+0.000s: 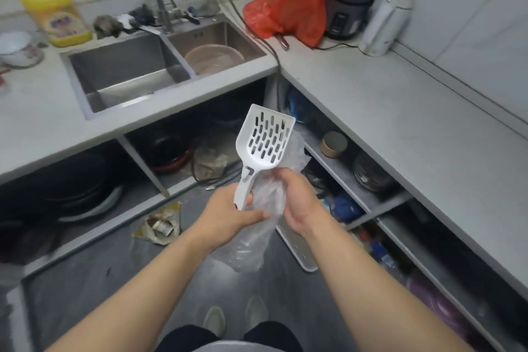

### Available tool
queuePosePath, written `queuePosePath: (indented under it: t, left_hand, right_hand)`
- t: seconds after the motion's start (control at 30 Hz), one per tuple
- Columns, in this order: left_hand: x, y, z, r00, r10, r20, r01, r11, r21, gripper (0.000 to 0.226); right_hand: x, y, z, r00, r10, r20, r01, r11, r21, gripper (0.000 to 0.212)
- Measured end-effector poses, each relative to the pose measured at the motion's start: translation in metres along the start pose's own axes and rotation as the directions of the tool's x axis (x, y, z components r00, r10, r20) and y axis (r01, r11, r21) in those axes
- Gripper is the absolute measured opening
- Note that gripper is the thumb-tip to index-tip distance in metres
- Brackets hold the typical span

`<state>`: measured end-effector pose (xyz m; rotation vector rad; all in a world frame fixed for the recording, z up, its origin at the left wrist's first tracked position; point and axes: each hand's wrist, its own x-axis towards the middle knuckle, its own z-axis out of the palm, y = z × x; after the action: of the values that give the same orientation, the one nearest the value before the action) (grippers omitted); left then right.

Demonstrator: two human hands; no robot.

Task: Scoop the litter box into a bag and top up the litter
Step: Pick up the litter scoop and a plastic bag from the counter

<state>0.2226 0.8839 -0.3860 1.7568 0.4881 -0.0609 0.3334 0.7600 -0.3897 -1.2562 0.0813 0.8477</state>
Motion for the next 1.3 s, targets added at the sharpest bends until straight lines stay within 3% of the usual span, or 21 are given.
queuePosePath:
  t: [0.13,0.37,0.47,0.57,0.67,0.77,0.87,1.03,1.3]
  left_hand:
    - [-0.003,-0.017,0.007,0.998,0.014,0.055,-0.015,1.0,0.017,0.047]
    - [-0.029,-0.043,0.009,0.971,0.013,0.239,-0.005,0.999,-0.034,0.042]
    - [-0.038,-0.054,0.017,0.956,0.007,0.294,0.002,1.0,-0.028,0.04]
    - [-0.045,-0.062,0.028,0.961,-0.009,0.276,0.023,0.999,-0.049,0.033]
    - [-0.053,-0.065,0.037,0.961,-0.03,0.274,0.041,0.999,-0.034,0.017]
    - [-0.058,-0.065,0.047,0.958,-0.044,0.283,0.046,0.999,-0.002,0.014]
    - [-0.062,-0.061,0.061,0.958,-0.037,0.285,0.033,0.999,0.02,0.012]
    - [-0.072,-0.056,0.097,0.953,-0.086,0.292,0.083,0.996,0.022,0.013]
    - [-0.099,-0.049,0.188,0.943,-0.189,0.275,0.188,0.982,0.03,0.024]
  right_hand:
    - [-0.021,0.008,-0.016,0.994,-0.046,-0.097,0.052,0.996,0.067,0.036]
    - [-0.054,0.048,-0.011,0.972,0.132,-0.192,-0.063,0.942,0.33,0.04]
    - [-0.074,0.056,-0.016,0.952,0.147,-0.269,-0.024,0.912,0.41,0.026]
    - [-0.094,0.057,-0.028,0.924,0.155,-0.349,0.013,0.901,0.435,0.031]
    - [-0.112,0.053,-0.045,0.881,0.15,-0.449,0.079,0.889,0.451,0.021]
    - [-0.12,0.053,-0.062,0.853,0.122,-0.507,0.176,0.847,0.501,0.029]
    - [-0.127,0.058,-0.076,0.839,0.121,-0.53,0.198,0.84,0.506,0.03]
    - [-0.147,0.06,-0.109,0.843,0.103,-0.529,0.176,0.875,0.451,0.014]
    - [-0.184,0.075,-0.204,0.854,0.167,-0.493,0.102,0.876,0.472,0.015]
